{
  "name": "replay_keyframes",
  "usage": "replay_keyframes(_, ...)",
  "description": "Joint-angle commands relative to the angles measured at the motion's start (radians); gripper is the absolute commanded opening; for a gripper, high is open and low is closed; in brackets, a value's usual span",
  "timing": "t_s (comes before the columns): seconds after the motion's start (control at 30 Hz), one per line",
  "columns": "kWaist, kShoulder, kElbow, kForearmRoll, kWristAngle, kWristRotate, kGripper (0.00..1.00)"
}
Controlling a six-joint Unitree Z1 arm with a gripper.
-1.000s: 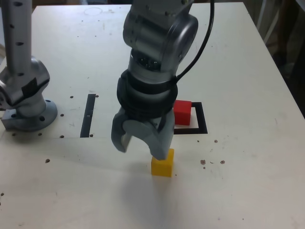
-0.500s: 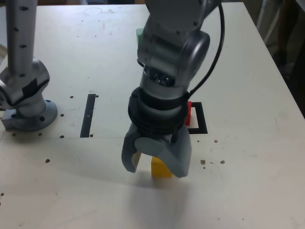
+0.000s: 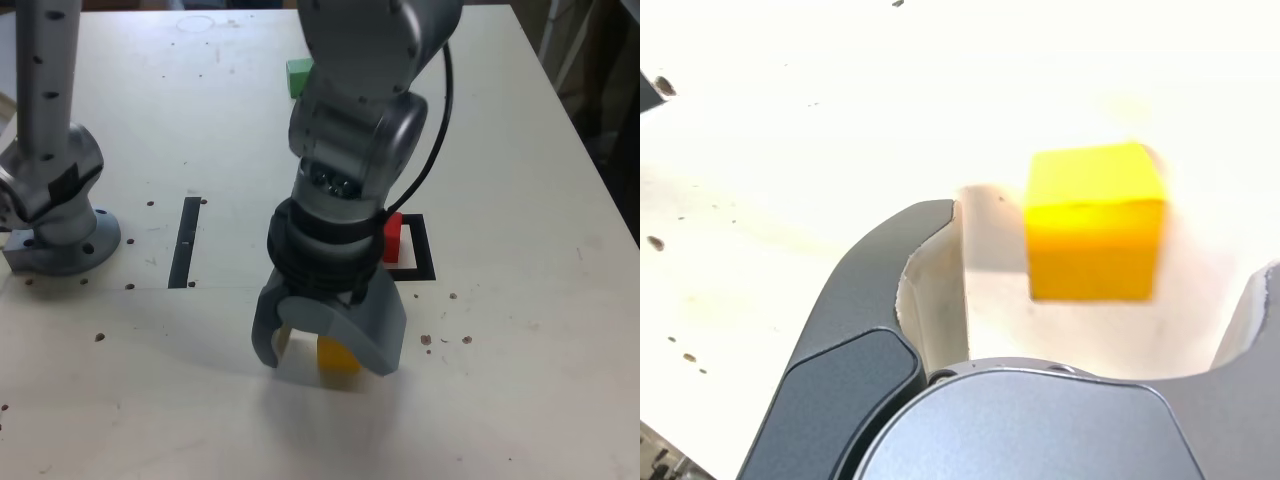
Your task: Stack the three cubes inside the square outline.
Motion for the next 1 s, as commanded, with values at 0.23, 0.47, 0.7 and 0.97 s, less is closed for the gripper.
replay_keyframes(0.23,0.006,-0.02,0.05,-0.063,-0.007,-0.055,0.94)
replay_keyframes(0.47,0.008,-0.014,0.05,-0.056,0.04,-0.092,0.73)
replay_keyframes(0.7,0.01,-0.004,0.042,-0.053,0.075,-0.096,0.61)
replay_keyframes(0.97,0.01,0.007,0.021,-0.051,0.07,-0.096,0.56)
